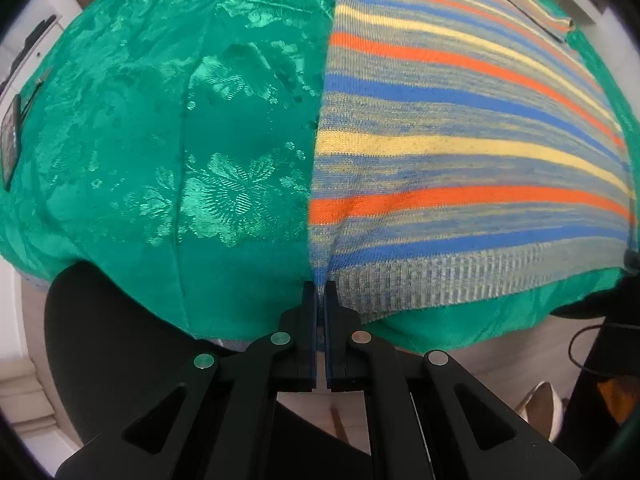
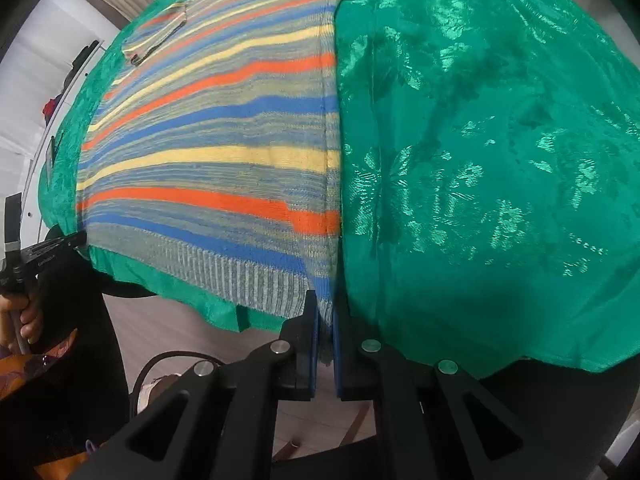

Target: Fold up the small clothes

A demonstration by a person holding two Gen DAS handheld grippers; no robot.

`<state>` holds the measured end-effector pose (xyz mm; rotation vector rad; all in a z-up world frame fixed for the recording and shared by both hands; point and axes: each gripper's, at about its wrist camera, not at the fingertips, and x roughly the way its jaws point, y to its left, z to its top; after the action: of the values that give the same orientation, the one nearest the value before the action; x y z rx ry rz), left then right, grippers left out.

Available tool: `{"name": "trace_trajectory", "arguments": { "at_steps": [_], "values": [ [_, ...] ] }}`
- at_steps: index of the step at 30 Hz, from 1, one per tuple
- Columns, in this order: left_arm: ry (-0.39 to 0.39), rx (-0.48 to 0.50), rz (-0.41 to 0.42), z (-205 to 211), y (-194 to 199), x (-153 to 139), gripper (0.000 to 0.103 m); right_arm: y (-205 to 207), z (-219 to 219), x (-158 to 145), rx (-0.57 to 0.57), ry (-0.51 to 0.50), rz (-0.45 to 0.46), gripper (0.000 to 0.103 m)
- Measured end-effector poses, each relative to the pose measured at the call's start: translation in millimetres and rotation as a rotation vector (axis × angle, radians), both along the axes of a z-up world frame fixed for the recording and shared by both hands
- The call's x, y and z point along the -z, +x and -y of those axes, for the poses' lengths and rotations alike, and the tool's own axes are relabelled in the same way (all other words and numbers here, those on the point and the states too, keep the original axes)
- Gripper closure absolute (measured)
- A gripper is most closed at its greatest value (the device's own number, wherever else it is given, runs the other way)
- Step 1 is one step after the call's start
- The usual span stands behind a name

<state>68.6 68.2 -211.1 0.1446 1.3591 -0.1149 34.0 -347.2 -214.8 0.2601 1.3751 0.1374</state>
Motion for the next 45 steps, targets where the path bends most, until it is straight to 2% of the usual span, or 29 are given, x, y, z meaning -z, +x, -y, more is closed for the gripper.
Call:
{"name": "trace_trajectory", "arguments": {
  "at_steps": [14, 21, 23, 25, 27, 29, 32, 33, 35, 36, 37, 39, 40, 43, 45],
  "values": [
    [0.016, -0.024, -0.025, 27, 28, 31, 0.102, 5, 0, 16, 0.037, 0.018, -0.013, 0.097],
    [0.012, -0.048, -0.026, 25, 27, 30, 0.099, 4, 6, 14, 0.052, 0.024, -0.023, 0.097],
    [-0.002, -0.053, -0.027, 20, 21, 21, 0.095, -1, 7, 9, 0.059, 0.021, -0.038, 0.086],
    [-0.042, -0.054, -0.036, 17, 11, 12, 0.086, -11, 10, -2, 0.064, 0.008, -0.053, 0.064],
    [-0.084, -0.040, -0.025, 14, 0, -2, 0.080, -20, 16, -16, 0.061, 0.007, -0.045, 0.061],
    [-0.088, -0.029, 0.020, 14, -8, -19, 0.073, -25, 27, -40, 0.067, -0.037, -0.014, 0.061],
    [-0.086, -0.057, 0.161, 7, -10, -52, 0.049, -14, 43, -92, 0.060, -0.157, 0.113, 0.058],
    [-0.084, -0.083, 0.228, 3, -6, -64, 0.042, -5, 46, -110, 0.046, -0.199, 0.166, 0.053],
    [-0.070, -0.134, 0.328, -3, 3, -77, 0.035, 21, 44, -146, -0.011, -0.275, 0.296, 0.044],
    [-0.050, -0.179, 0.400, -9, 11, -79, 0.031, 34, 41, -156, -0.041, -0.297, 0.341, 0.039],
    [-0.026, -0.215, 0.455, -12, 17, -81, 0.030, 51, 34, -164, -0.084, -0.317, 0.397, 0.038],
    [0.042, -0.308, 0.527, -24, 32, -75, 0.029, 84, 19, -168, -0.169, -0.286, 0.483, 0.038],
    [0.045, -0.340, 0.531, -27, 35, -71, 0.029, 102, 12, -165, -0.198, -0.236, 0.505, 0.038],
    [-0.039, -0.414, 0.517, -32, 35, -56, 0.029, 159, -19, -140, -0.275, -0.169, 0.503, 0.038],
    [-0.017, -0.402, 0.537, -25, 28, -48, 0.028, 198, -46, -116, -0.340, -0.194, 0.480, 0.039]
  ]
}}
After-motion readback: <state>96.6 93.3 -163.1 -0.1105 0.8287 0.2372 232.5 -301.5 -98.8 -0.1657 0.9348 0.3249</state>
